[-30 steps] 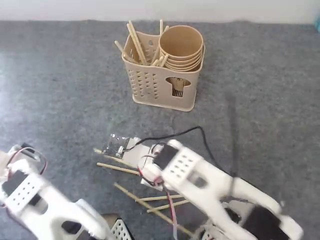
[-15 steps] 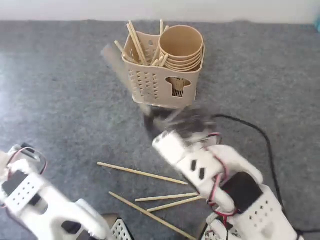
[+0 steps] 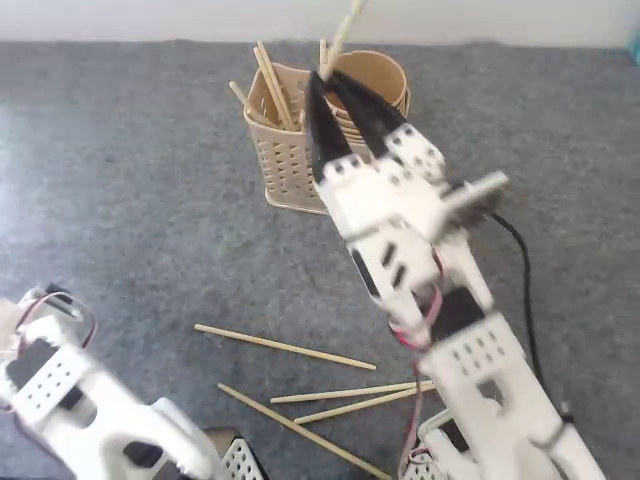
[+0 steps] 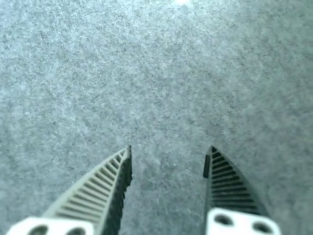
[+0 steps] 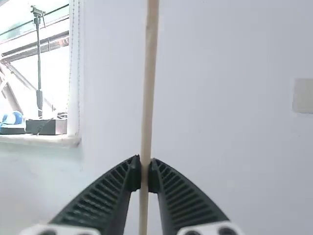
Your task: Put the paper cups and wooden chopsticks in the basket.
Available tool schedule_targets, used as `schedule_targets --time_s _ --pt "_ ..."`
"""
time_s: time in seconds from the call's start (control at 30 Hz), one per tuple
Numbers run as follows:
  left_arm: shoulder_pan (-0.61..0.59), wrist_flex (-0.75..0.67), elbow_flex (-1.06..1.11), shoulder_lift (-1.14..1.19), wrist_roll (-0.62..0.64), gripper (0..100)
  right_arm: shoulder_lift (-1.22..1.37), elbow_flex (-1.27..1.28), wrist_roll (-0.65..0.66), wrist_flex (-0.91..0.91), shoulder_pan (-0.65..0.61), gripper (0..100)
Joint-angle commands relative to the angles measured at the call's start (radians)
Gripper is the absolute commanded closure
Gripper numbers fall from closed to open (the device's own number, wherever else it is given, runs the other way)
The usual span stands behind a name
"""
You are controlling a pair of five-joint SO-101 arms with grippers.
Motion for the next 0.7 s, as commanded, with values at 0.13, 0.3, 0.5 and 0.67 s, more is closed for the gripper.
schedule_targets --time_s 0.13,0.3,0.5,0.67 --pt "0.011 -0.025 -0.018 -0.005 0.009 77 0.496 -0.368 0.072 -0.111 0.018 98.9" --pt "0.028 -0.025 -0.015 -0.005 0.009 77 0.765 -0.614 0.066 -0.099 0.070 98.7" --pt "0.038 -0.025 -0.013 -0.005 0.009 77 0.860 -0.721 0.054 0.077 0.099 90.9" --pt "0.038 -0.025 -0.013 -0.005 0.009 77 0.791 -0.720 -0.015 0.157 0.101 83.2"
